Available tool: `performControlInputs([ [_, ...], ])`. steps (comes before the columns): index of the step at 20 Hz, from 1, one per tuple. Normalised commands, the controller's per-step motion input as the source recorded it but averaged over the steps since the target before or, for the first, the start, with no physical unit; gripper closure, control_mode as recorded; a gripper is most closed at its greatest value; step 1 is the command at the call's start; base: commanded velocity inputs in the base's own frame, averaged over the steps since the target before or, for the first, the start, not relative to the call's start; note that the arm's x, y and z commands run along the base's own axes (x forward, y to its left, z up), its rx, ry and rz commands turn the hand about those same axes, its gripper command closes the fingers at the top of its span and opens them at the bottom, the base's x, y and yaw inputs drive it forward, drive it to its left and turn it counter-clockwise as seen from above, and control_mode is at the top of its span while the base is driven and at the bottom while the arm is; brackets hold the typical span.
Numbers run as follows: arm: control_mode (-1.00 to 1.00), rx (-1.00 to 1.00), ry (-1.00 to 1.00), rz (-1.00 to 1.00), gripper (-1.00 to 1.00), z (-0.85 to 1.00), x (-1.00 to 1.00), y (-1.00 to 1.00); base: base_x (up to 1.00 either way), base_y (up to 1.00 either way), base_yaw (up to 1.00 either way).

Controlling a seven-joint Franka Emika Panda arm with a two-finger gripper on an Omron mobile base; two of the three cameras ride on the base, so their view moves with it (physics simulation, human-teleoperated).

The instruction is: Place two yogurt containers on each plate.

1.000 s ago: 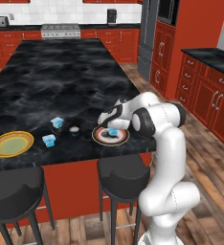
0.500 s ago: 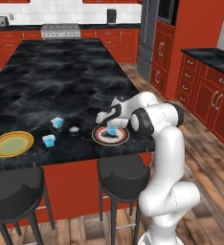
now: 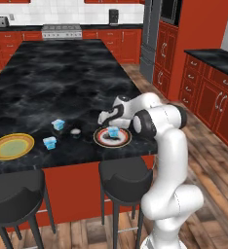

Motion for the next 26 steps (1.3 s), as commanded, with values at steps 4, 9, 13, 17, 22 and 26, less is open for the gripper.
performControlInputs([
  [4, -1.0, 0.0, 0.0, 0.0, -1.0, 0.38, -0.02, -0.31, 0.0, 0.0, 0.0],
  [9, -1.0, 0.0, -0.05, 0.02, -1.0, 0.72, -0.32, 0.09, 0.0, 0.0, 0.0],
  [13, -1.0, -0.02, -0.03, 0.17, -1.0, 0.41, -0.69, 0.94, 0.0, 0.0, 0.0],
  [17, -1.0, -0.04, 0.0, 0.2, -1.0, 0.32, -0.49, 1.0, 0.0, 0.0, 0.0],
  [22, -1.0, -0.02, 0.0, 0.2, -1.0, 0.15, -0.19, 0.92, 0.0, 0.0, 0.0],
  [26, -1.0, -0.1, 0.0, 0.14, -1.0, 0.0, 0.0, 0.82, 0.0, 0.0, 0.0],
])
